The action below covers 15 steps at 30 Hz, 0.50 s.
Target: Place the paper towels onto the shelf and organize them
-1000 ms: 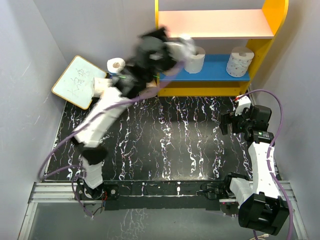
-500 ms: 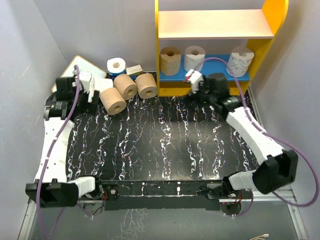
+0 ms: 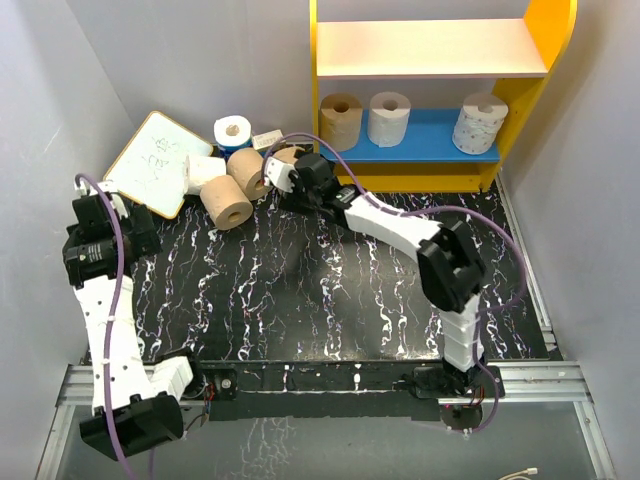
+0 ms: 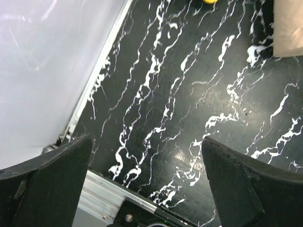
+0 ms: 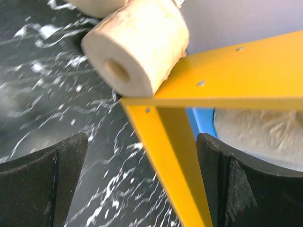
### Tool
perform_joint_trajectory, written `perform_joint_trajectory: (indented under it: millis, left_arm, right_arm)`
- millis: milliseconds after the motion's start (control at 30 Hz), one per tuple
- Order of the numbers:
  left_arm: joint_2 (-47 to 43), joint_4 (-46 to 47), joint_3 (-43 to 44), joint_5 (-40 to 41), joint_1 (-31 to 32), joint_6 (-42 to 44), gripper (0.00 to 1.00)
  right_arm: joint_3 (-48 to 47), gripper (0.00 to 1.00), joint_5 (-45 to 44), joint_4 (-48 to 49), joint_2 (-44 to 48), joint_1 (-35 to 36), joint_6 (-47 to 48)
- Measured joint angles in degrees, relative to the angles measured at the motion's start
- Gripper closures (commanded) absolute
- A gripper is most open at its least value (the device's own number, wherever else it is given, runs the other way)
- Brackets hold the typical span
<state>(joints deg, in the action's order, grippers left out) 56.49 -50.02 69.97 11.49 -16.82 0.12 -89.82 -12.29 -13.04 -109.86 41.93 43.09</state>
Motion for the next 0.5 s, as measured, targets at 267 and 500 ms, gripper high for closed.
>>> perform_joint_trajectory:
  millis: [267,500]
  left_arm:
    - [-4.35,-1.14,-6.67,-2.38,-5.16,-2.01,0.02]
    - [-6.64,0.31,-7.48,-2.54,-8.09,-2.73,0.02]
  right_arm:
    - [-13.25,0.08,-3.04,6.84,-16.11,-1.03,4.42]
    - [-18.23,0.08,-3.72,6.86,-23.71,-1.09,5.73]
